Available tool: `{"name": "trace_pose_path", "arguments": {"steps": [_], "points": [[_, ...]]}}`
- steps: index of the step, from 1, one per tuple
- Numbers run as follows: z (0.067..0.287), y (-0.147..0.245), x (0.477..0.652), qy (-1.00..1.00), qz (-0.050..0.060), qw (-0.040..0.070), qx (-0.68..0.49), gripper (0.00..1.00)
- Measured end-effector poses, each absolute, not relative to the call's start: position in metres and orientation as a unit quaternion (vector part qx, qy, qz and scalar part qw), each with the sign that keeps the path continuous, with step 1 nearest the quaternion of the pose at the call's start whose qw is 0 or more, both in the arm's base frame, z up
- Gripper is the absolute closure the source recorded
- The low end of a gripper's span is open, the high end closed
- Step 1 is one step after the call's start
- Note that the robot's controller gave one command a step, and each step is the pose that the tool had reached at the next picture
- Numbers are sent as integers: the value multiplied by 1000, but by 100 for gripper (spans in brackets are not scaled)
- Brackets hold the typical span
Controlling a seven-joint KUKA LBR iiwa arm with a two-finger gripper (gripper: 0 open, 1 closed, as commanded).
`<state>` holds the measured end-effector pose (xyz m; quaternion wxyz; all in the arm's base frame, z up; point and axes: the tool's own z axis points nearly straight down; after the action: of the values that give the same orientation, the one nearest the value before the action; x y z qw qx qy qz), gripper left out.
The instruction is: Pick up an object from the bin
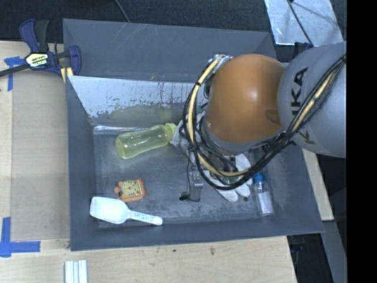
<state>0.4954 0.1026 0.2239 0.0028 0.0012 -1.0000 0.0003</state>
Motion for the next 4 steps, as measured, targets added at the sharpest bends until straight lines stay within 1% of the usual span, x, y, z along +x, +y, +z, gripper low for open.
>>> {"name": "trace_pose_path", "arguments": {"steps": [1,2,3,4], "points": [[228,102,497,-1000,0,-1,0,0],[202,138,539,-1000,-1,-4,-3,0],[148,178,520,-1000,-1,-3,-11,0],[113,200,522,-998,-1,-2,55,0]]}}
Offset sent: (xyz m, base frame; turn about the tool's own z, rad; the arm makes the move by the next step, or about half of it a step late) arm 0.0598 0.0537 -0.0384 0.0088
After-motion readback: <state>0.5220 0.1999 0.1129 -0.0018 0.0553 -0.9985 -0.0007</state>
